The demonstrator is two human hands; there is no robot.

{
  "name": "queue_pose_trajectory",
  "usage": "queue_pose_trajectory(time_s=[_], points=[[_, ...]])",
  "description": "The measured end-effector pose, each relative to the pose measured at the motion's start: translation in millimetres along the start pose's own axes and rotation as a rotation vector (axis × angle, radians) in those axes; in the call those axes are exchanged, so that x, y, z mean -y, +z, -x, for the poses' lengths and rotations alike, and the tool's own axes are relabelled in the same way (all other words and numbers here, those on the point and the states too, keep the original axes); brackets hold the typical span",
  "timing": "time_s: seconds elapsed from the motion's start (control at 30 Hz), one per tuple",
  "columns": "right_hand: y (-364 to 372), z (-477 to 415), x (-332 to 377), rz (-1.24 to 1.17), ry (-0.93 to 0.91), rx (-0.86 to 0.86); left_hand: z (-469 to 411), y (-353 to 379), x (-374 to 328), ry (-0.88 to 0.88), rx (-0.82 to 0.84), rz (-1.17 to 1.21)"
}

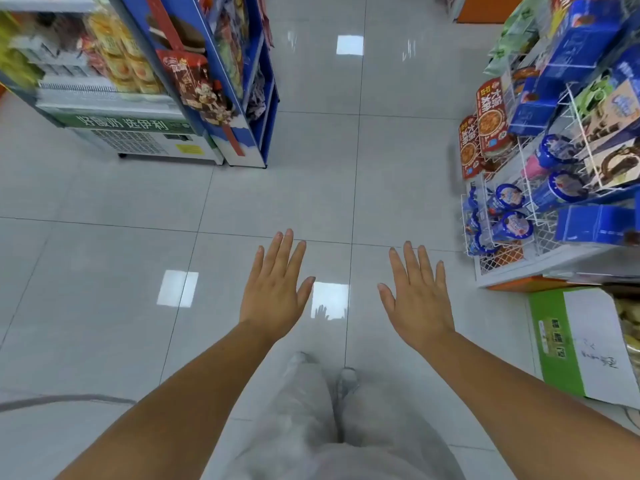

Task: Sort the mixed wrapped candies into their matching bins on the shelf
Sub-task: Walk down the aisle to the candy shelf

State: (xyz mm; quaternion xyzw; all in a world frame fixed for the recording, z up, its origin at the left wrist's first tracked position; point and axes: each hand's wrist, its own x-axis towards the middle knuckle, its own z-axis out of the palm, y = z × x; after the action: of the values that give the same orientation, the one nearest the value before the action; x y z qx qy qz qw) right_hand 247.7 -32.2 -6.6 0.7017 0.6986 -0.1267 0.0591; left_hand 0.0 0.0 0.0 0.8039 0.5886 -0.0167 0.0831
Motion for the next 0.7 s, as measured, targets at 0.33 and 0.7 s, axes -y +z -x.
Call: queue_pose_trajectory(time_s=[0.33,0.7], points=[[-47.0,-158.5,4.4,0.016,0.053,-0.014,-166.1,-16.6,45.0,0.039,-0.032,-0.039],[-124.3,-351.0,-19.7,-0.020,0.225,0.009,-403.2,-70.5,79.8,0.210,0.047,-0.064]])
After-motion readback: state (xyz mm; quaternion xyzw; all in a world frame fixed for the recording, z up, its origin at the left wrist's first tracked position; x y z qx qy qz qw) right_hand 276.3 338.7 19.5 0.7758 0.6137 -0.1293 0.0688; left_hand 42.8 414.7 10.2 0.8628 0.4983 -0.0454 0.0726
